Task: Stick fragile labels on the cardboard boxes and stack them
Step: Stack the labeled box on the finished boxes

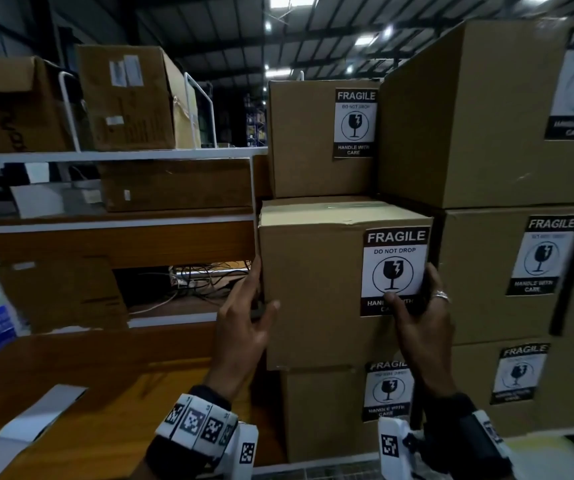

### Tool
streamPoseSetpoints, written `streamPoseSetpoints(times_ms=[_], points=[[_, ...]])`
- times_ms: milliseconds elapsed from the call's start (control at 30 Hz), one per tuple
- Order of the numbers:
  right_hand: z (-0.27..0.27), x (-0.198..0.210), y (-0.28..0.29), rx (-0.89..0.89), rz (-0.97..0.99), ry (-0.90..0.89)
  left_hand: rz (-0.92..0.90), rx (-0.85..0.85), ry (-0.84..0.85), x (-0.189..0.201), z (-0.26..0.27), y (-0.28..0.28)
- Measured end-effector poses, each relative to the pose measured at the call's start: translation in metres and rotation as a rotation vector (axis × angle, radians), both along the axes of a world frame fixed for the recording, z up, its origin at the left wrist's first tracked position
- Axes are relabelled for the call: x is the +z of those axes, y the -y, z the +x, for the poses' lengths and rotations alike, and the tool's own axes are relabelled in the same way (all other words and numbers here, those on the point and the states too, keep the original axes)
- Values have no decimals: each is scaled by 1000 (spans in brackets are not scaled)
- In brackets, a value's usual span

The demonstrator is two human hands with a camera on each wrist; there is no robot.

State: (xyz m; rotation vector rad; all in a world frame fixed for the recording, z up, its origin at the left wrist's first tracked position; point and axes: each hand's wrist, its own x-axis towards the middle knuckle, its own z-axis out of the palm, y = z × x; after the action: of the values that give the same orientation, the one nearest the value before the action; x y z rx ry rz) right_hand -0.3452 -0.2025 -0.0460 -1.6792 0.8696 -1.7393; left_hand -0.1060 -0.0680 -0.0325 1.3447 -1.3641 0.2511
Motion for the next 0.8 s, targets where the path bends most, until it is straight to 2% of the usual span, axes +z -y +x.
streamPoseSetpoints(times_ms=[100, 200, 800], points=[[9, -12, -7, -249, -140, -114, 24, -33, -35, -7, -4, 1], [20, -28, -12, -363, -329, -240, 53, -50, -47, -13, -6, 2], [34, -42, 6, -301, -334, -360, 70, -23, -57, -11, -6, 25]])
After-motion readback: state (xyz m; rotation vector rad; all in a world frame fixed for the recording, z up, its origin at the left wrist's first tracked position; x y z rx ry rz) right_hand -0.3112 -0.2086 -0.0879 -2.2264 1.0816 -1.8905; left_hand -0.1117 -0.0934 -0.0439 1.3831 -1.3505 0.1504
